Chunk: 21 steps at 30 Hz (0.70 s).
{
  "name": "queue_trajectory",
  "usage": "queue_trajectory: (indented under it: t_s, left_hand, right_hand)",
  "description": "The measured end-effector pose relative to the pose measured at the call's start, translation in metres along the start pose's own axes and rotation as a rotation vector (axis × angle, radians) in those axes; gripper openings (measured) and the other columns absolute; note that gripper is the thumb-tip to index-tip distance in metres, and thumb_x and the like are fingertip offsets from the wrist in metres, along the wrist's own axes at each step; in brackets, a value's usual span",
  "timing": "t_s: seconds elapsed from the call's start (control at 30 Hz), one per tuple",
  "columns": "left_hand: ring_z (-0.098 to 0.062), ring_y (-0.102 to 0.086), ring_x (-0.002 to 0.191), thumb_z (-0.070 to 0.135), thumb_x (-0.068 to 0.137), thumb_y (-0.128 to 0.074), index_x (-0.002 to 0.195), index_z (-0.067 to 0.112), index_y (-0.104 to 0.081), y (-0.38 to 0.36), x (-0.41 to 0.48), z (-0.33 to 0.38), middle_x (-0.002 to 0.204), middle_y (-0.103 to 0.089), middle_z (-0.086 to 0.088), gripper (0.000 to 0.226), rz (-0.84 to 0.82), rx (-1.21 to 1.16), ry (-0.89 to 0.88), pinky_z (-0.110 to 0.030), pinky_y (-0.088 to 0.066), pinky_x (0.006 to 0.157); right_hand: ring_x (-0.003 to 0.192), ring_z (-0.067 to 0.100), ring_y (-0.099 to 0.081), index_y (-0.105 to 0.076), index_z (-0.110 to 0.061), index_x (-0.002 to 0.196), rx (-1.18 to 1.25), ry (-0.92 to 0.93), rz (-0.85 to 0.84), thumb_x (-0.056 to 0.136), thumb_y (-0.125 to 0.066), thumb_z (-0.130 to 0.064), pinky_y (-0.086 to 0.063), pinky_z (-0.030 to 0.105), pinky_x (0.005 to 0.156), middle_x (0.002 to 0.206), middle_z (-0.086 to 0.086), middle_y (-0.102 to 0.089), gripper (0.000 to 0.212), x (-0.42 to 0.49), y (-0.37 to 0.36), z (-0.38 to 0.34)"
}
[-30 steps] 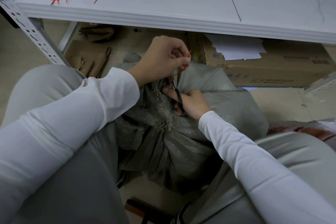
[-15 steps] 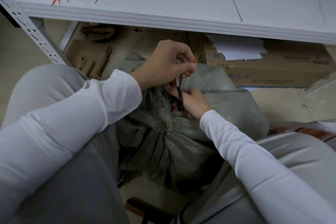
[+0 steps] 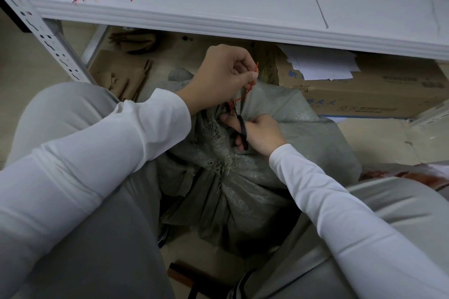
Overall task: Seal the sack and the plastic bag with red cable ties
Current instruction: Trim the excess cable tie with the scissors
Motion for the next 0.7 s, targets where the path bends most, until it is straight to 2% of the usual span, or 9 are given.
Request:
queue_trajectory:
  t_s: [0.13,0.23,0.3,0.4,0.47,0.53,0.6,0.7]
  left_hand:
    - [-0.014,-0.071,0.063,0.004,0.085,-0.067,0.079,0.001,-0.066,0.000,0.003,-0.001,0.074,-0.072,-0.010,0.006,0.017,-0.024,0.030,-0.024,-0.059,0.064]
    - [-0.014,-0.071,0.063,0.003,0.084,-0.068,0.079,0.002,-0.067,-0.003,-0.001,0.005,0.075,-0.072,-0.013,0.005,-0.032,-0.048,0.013,-0.022,-0.058,0.063]
    - [-0.015,-0.071,0.063,0.002,0.083,-0.070,0.079,0.002,-0.067,-0.007,-0.005,0.008,0.073,-0.071,-0.013,0.005,-0.087,-0.071,-0.001,-0.024,-0.059,0.063]
    - [-0.014,-0.071,0.064,0.002,0.082,-0.070,0.080,0.003,-0.067,-0.013,-0.011,0.010,0.071,-0.071,-0.011,0.004,-0.142,-0.067,-0.045,-0.024,-0.059,0.064]
    - [-0.013,-0.071,0.064,0.003,0.082,-0.070,0.080,0.004,-0.067,-0.011,-0.009,0.010,0.072,-0.071,-0.011,0.004,-0.128,-0.068,-0.050,-0.023,-0.058,0.063]
    - [-0.014,-0.071,0.064,0.003,0.083,-0.070,0.079,0.002,-0.067,-0.007,-0.004,0.006,0.073,-0.072,-0.011,0.005,-0.071,-0.078,-0.017,-0.023,-0.058,0.063]
    - [-0.018,-0.072,0.065,0.003,0.083,-0.069,0.078,0.001,-0.067,-0.001,0.002,0.000,0.074,-0.072,-0.012,0.006,-0.011,-0.106,0.035,-0.026,-0.059,0.065]
    - [-0.023,-0.072,0.066,0.001,0.083,-0.068,0.074,0.007,-0.065,0.002,0.007,-0.008,0.073,-0.071,-0.014,0.011,0.054,-0.136,0.100,-0.030,-0.059,0.068]
  right_hand:
    - [0.053,0.019,-0.068,-0.066,-0.011,0.057,-0.014,0.003,0.025,0.063,-0.076,-0.059,-0.058,0.034,0.070,0.053,0.008,-0.067,0.050,0.001,0.002,0.003]
    - [0.049,0.015,-0.063,-0.066,-0.013,0.056,-0.034,0.000,0.066,0.061,-0.073,-0.065,-0.052,0.032,0.061,0.055,0.010,-0.068,0.054,0.002,0.002,0.006]
    - [0.051,0.015,-0.062,-0.067,-0.012,0.062,-0.024,-0.026,0.054,0.064,-0.069,-0.069,-0.044,0.027,0.052,0.060,0.010,-0.070,0.057,0.003,0.004,0.006]
    - [0.060,0.017,-0.062,-0.069,-0.012,0.071,-0.042,-0.059,0.019,0.067,-0.061,-0.071,-0.037,0.024,0.052,0.068,0.006,-0.073,0.060,0.005,0.005,0.005]
    - [0.064,0.020,-0.066,-0.069,-0.010,0.072,-0.021,-0.056,0.023,0.070,-0.064,-0.068,-0.044,0.026,0.056,0.068,0.007,-0.073,0.058,0.006,0.004,0.004]
    - [0.057,0.017,-0.066,-0.068,-0.008,0.066,-0.006,-0.039,0.038,0.071,-0.067,-0.064,-0.051,0.030,0.063,0.060,0.008,-0.070,0.056,0.007,0.002,0.003]
    - [0.053,0.015,-0.064,-0.068,-0.008,0.063,-0.031,-0.018,0.056,0.070,-0.068,-0.063,-0.052,0.029,0.065,0.053,0.007,-0.067,0.056,0.006,0.001,0.001]
    - [0.056,0.018,-0.066,-0.069,-0.008,0.065,-0.038,-0.011,0.064,0.065,-0.070,-0.065,-0.057,0.035,0.071,0.056,0.010,-0.068,0.057,0.007,-0.001,0.001]
Point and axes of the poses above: each hand's wrist, its own x-axis towards the middle knuckle, its own y-axis out of the back of the hand, z = x × y, the point moved 2 cm from there along x, towards the middle knuckle
